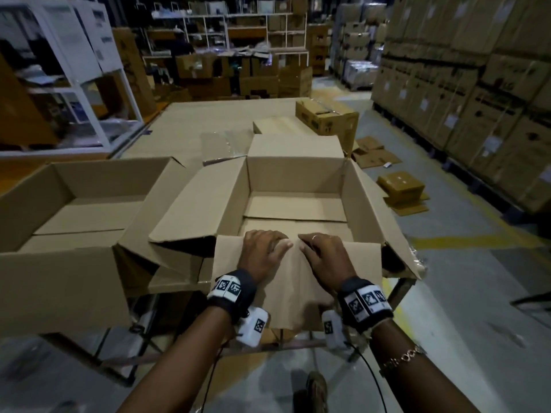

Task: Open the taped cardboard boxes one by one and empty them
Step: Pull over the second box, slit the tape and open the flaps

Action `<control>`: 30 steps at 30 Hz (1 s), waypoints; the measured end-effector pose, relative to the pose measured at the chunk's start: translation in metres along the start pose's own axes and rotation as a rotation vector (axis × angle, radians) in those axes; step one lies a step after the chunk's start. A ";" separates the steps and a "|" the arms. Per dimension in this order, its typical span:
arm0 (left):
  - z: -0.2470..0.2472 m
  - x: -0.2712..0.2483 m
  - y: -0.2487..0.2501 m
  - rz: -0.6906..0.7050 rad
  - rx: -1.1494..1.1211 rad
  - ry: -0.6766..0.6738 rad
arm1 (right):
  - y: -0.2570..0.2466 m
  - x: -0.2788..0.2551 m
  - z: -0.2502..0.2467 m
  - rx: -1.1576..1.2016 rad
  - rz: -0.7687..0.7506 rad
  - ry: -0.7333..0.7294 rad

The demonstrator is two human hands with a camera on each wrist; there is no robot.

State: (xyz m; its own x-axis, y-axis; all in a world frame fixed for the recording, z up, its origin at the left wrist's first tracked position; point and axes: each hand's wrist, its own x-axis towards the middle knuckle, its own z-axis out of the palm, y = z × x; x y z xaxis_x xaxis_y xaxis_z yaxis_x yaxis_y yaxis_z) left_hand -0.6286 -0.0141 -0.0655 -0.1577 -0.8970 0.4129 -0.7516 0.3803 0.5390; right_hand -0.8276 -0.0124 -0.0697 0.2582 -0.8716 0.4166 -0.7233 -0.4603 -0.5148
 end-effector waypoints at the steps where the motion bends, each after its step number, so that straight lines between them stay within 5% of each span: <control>1: 0.003 0.002 0.000 -0.019 -0.021 0.018 | 0.001 0.003 0.003 -0.016 0.008 -0.006; 13: 0.017 0.005 -0.008 0.018 -0.069 0.128 | 0.005 0.009 0.016 -0.052 -0.002 0.069; 22: -0.021 0.004 -0.048 0.135 0.114 -0.196 | 0.036 -0.009 -0.011 -0.095 -0.078 0.029; 30: -0.019 -0.002 -0.055 0.119 0.132 -0.011 | 0.056 -0.017 -0.019 -0.099 -0.042 0.136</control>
State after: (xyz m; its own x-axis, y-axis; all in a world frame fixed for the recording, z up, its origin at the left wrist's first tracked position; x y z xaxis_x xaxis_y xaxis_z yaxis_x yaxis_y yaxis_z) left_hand -0.5743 -0.0289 -0.0823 -0.2571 -0.8503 0.4592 -0.8049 0.4513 0.3852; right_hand -0.8845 -0.0199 -0.0912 0.2051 -0.8180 0.5375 -0.7749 -0.4712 -0.4214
